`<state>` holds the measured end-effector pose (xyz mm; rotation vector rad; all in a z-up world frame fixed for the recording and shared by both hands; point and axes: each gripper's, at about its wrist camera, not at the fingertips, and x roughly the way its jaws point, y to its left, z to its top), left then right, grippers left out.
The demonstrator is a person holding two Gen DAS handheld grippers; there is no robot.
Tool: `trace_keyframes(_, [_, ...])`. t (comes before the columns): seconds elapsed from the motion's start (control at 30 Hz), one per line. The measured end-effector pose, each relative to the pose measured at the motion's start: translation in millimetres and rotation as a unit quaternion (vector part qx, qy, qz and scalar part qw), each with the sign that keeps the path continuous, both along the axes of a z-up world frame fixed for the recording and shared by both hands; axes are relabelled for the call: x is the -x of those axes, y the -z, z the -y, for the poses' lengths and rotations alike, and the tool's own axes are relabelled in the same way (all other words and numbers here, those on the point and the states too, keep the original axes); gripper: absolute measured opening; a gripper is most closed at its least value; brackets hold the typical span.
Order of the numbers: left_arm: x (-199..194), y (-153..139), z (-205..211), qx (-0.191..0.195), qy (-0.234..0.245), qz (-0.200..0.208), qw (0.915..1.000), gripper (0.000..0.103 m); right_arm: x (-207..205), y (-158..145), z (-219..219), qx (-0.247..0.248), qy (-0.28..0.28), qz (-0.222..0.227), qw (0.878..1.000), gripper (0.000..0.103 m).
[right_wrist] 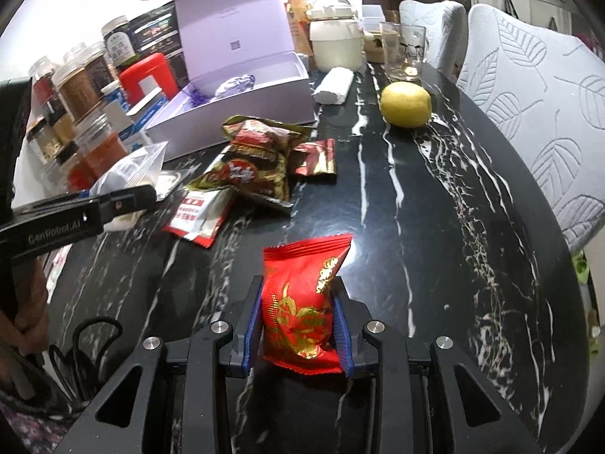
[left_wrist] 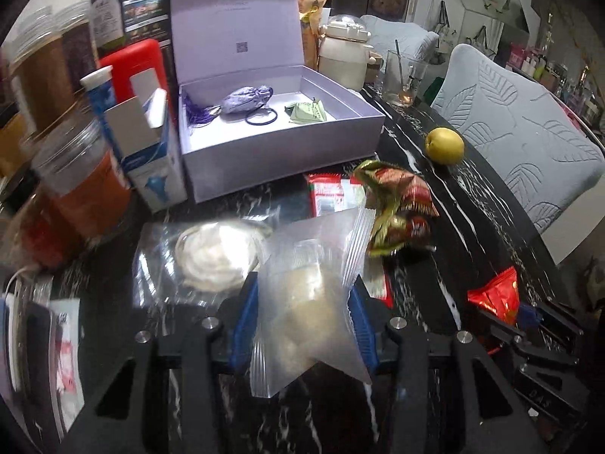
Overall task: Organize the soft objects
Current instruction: 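Lift and carry the clear bag and red packet toward the lavender box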
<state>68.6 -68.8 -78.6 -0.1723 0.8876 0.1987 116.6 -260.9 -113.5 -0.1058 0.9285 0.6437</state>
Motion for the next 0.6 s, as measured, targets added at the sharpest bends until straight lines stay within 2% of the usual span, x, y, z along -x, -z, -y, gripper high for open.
trace_keyframes(0.33, [42,3,-13,0.004,-0.018,0.009,0.9998,0.045,32,-4,-17,0.000,-0.026,0.009,1.000,0.032])
trace_keyframes(0.6, [71,9,-31,0.022,-0.040,0.007,0.9989,0.045,55,-3,-44,0.001,-0.063,0.014,0.998,0.032])
